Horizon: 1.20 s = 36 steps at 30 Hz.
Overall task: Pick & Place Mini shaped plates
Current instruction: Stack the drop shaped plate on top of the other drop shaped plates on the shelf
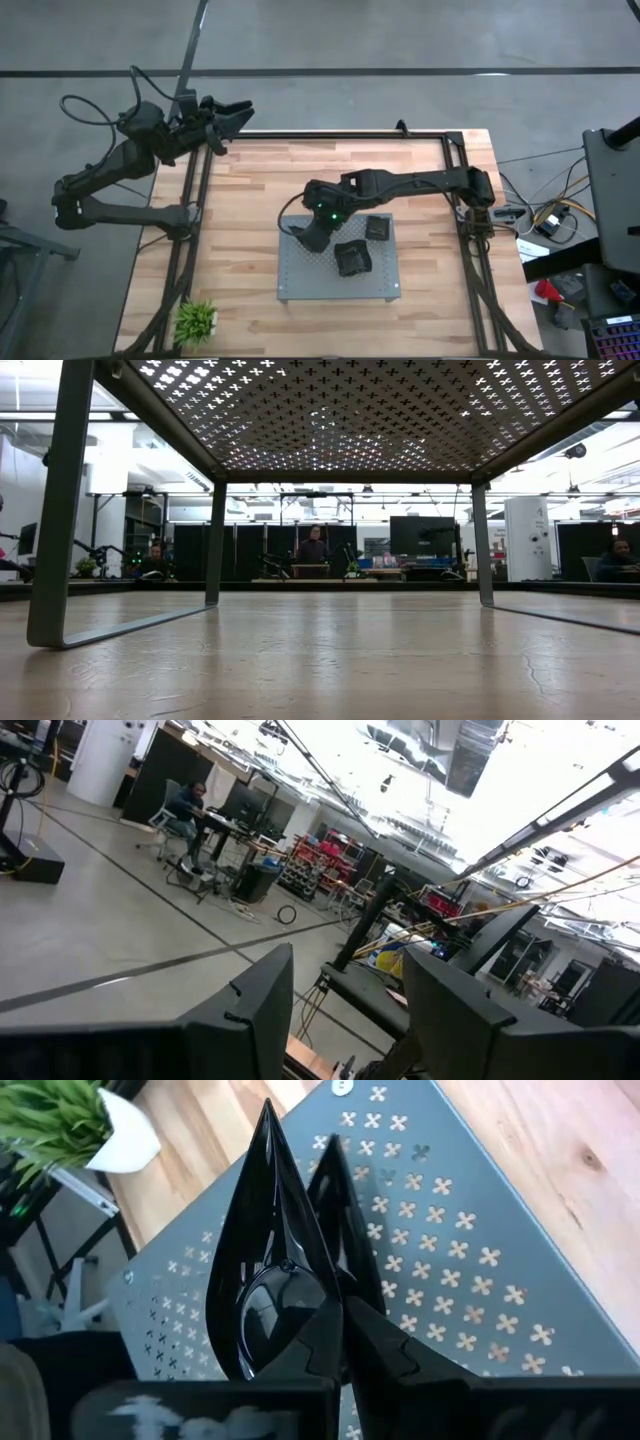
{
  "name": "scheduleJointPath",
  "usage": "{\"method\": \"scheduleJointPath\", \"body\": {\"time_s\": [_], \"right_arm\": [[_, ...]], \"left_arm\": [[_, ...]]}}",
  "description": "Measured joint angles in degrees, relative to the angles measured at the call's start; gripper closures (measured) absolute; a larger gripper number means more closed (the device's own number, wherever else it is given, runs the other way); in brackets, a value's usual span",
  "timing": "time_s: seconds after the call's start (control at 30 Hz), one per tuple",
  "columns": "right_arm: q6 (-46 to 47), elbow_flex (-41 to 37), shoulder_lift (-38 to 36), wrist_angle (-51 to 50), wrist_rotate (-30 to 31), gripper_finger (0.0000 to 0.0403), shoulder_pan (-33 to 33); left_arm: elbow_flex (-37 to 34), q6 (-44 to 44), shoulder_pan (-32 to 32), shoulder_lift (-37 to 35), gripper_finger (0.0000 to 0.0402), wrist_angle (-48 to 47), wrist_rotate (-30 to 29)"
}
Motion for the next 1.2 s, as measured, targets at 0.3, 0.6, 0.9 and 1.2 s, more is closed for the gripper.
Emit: {"method": "scheduleJointPath", "body": {"time_s": [0.3,0.6,0.9,1.2], "right_arm": [[1.6,-0.1,0.0,-0.8,1.6,0.0394,0.2],[3.8,-0.1,0.0,-1.5,2.1,0.0394,1.1],[5.4,-0.1,0.0,-2.1,6.5,0.0394,1.6],[5.7,-0.1,0.0,-2.1,5.8,0.0376,2.1]], "left_arm": [[0.0,-0.3,0.0,0.0,0.022,0.0,1.0],[0.0,-0.7,0.0,-0.3,0.022,-0.1,1.2],[0.0,-0.8,0.0,-0.3,0.022,-0.1,1.2],[0.0,-0.8,0.0,-0.3,0.022,-0.9,1.3]]}}
